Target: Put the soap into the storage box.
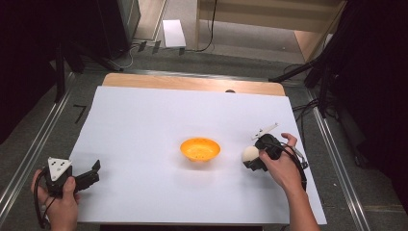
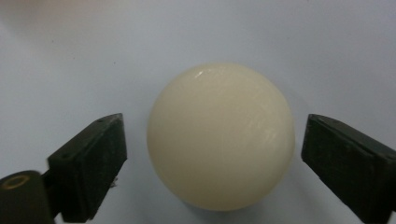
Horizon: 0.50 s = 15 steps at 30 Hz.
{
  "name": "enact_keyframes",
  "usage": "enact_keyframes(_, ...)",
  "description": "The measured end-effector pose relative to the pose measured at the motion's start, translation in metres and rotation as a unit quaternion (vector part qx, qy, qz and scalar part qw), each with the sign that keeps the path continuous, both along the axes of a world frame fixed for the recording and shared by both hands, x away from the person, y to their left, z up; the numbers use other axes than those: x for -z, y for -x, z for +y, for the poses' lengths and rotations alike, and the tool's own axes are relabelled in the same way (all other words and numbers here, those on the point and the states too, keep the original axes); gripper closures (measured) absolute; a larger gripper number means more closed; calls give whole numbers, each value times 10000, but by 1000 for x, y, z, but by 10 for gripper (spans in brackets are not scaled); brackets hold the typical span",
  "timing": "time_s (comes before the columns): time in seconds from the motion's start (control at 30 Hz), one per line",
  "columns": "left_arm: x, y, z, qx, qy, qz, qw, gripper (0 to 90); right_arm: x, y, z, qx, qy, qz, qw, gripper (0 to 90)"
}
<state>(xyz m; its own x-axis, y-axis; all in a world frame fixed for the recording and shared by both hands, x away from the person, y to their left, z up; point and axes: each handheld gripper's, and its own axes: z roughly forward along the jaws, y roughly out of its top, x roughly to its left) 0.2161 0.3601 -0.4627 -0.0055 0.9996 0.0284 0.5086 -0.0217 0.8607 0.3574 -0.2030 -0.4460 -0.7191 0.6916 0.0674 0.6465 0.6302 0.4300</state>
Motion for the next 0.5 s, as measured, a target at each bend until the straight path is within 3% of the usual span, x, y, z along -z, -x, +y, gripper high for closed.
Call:
enact_keyframes(0.03, 0, 0, 0, 0, 0, 0, 10000, 42, -1, -2, 2, -32, 27, 24, 10000, 142)
enact_keyframes(0.2, 0, 0, 0, -3, 6, 3, 10000, 42, 0, -4, 5, -33, 55, 73, 10000, 149)
enact_keyframes(0.23, 0, 0, 0, 0, 5, 8, 10000, 42, 1, -5, 5, 4, 141, 100, 9999, 169)
enact_keyframes(0.5, 0, 0, 0, -2, -13, 17, 10000, 42, 2, -5, 5, 31, 163, 103, 9998, 238)
